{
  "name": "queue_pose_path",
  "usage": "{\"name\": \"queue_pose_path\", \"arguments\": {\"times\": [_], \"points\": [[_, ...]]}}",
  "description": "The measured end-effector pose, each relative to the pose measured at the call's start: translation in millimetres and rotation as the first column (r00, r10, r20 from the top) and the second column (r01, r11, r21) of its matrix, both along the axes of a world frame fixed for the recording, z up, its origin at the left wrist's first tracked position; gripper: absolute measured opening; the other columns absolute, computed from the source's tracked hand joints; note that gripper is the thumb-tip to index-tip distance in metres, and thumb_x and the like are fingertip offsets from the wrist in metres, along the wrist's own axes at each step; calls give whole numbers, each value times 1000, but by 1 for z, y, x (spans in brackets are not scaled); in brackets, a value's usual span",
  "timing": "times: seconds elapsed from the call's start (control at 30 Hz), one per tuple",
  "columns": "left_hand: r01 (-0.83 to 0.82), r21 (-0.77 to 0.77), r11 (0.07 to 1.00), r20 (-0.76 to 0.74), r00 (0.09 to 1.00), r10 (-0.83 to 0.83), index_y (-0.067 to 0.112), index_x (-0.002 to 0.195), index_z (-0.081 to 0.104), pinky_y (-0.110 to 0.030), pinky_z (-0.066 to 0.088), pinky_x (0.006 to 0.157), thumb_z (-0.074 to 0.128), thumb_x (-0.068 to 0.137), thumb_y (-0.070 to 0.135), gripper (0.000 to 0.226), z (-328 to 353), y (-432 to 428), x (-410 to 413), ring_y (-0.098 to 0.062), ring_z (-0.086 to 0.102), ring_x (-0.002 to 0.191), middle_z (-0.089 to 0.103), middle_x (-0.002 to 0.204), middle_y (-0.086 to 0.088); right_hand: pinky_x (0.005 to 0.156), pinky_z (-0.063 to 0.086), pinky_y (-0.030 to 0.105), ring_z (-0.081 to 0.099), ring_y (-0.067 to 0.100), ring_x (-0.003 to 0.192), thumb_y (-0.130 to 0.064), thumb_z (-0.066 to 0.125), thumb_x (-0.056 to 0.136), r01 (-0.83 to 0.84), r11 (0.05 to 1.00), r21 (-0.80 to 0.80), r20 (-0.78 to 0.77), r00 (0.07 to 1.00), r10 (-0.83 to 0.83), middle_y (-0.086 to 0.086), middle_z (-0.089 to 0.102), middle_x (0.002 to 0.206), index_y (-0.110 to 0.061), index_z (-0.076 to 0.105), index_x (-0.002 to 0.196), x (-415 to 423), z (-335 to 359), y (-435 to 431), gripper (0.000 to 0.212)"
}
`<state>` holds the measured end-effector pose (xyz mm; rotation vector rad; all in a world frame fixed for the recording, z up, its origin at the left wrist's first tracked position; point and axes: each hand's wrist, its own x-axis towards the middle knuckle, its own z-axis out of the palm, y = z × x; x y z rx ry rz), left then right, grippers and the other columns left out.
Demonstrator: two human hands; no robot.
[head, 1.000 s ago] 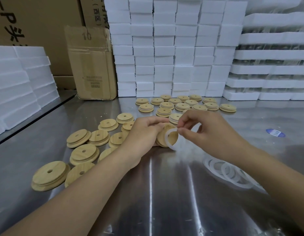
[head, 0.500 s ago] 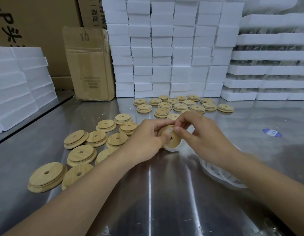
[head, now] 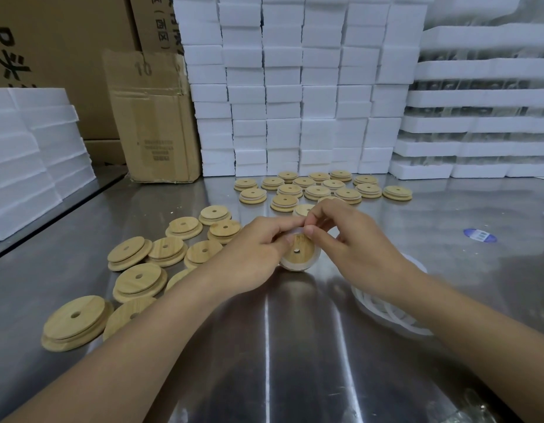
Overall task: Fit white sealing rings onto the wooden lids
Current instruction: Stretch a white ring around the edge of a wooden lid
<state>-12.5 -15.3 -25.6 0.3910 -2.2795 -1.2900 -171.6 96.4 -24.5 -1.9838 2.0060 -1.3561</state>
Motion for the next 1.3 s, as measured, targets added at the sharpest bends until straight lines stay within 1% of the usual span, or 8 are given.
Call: {"name": "queue_pose_path", "arguments": {"times": [0.13,0.3,0.47,0.63,0.77,0.9,1.03,1.3], "points": [[15,-16,1000,-4,1000,-15,59,125,66,-45,42,122,46,99,18,53,-1,-3,0,0,58,136,70,137,20,70,40,12,61,9,91,-17,64,102,-3,1000,-3,4,1000,3,-11,64,92,-23,63,92,1,1,0,11],[36,30,999,-14,999,-36,70,112,68,-18,49,105,43,101,16,61,2,-1,1,10,60,127,72,127,30,71,41,9,62,6,90,-16,65,101,2,1000,14,26,1000,-2,-13,65,90,-23,64,90,-1,2,1,13],[31,38,999,-7,999,-31,63,115,70,-13,49,104,41,108,5,65,3,-1,3,8,61,129,72,129,28,71,42,10,62,5,88,-16,67,100,7,999,32,40,999,-9,-12,67,89,-23,65,89,-3,3,1,14],[-64,29,998,12,998,63,29,142,65,-29,54,109,47,111,3,44,2,-9,5,2,65,126,71,134,19,71,40,11,62,4,88,-21,67,101,17,988,152,56,998,-26,-8,70,91,-21,67,90,-11,11,3,11],[-103,27,994,29,994,102,26,141,66,-27,58,101,48,111,3,42,4,-8,7,-1,70,118,74,129,16,72,42,11,62,5,91,-23,66,102,9,962,271,75,997,-30,-4,72,97,-23,68,90,-19,16,7,12],[-112,88,990,30,993,110,23,141,66,-27,60,99,47,111,2,41,5,-7,7,-5,71,117,75,128,8,91,49,33,65,18,97,-25,67,101,-11,955,296,93,995,-18,1,73,99,-22,68,91,-18,13,6,11],[-110,119,987,23,994,108,23,139,68,-26,60,97,47,111,1,41,6,-6,7,-5,71,117,75,129,7,83,47,25,63,10,91,-25,66,102,-17,949,314,75,997,-7,-4,71,95,-26,66,89,-18,11,6,12],[-136,199,971,-20,989,143,19,136,71,-32,62,96,45,111,-3,43,6,-3,5,-15,71,121,73,133,-2,81,55,33,69,15,90,-33,70,97,40,921,389,27,998,-54,-5,73,93,-25,67,89,-18,8,5,12]]}}
